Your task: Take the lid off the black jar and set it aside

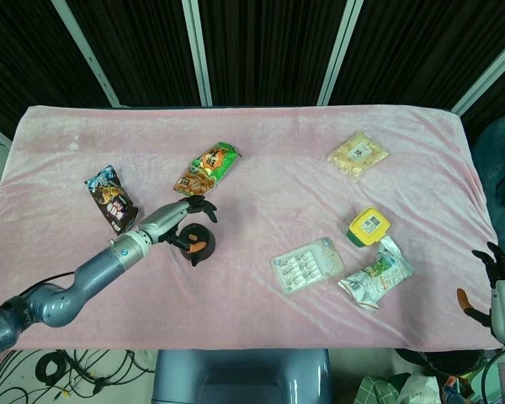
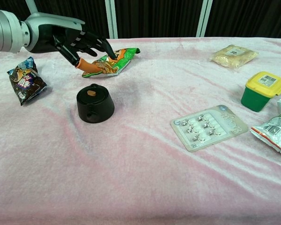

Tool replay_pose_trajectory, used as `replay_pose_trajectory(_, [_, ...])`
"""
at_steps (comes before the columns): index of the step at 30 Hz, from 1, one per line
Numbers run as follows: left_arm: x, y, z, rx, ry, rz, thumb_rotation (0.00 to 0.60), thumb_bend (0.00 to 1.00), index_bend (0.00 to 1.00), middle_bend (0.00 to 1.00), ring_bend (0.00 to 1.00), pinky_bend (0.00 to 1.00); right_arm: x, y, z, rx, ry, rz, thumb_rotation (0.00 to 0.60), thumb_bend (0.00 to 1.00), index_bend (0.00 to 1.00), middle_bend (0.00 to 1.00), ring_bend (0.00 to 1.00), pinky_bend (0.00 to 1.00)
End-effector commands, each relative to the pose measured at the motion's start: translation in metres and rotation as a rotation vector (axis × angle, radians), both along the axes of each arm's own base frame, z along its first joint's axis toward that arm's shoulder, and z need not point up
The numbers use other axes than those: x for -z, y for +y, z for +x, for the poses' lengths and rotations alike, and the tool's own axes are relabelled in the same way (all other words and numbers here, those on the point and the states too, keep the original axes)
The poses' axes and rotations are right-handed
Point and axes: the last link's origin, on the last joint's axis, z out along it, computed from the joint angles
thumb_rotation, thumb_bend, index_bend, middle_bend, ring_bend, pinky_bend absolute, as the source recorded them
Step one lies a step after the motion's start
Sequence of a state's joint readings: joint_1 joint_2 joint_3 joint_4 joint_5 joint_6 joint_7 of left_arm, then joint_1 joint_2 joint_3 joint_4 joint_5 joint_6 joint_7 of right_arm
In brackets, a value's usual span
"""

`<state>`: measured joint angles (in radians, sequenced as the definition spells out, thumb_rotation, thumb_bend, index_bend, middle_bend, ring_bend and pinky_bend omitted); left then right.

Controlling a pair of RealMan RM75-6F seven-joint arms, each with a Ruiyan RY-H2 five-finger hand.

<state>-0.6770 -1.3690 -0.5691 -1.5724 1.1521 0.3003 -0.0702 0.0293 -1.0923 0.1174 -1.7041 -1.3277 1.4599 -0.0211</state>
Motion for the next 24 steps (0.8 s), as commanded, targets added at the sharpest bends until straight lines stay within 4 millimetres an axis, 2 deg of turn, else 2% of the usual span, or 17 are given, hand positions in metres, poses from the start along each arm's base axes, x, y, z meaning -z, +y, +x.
replay_pose_trajectory(1, [0.017, 0.002, -0.014, 0.142, 0.204, 0.084, 0.6, 0.3, 0.35, 0.17, 0.0, 0.01, 0.0, 0.0, 0.0, 0.0, 0.0, 0.0, 0.6, 0.26, 0.21, 0.08, 0.13, 0.21])
replay_pose_trajectory(8, [0.022, 0.004, -0.012, 0.181, 0.265, 0.145, 0.6, 0.29, 0.36, 0.17, 0.0, 0.01, 0.001, -0.001, 0.0, -0.001, 0.0, 0.004, 0.6, 0.26, 0.21, 0.08, 0.13, 0.21])
replay_pose_trajectory(24, [0.037, 0.003, -0.023, 0.224, 0.397, 0.192, 0.6, 0.3, 0.44, 0.17, 0.0, 0.01, 0.0, -0.001, 0.0, -0.002, 0.0, 0.001, 0.6, 0.26, 0.21, 0.08, 0.13, 0.21])
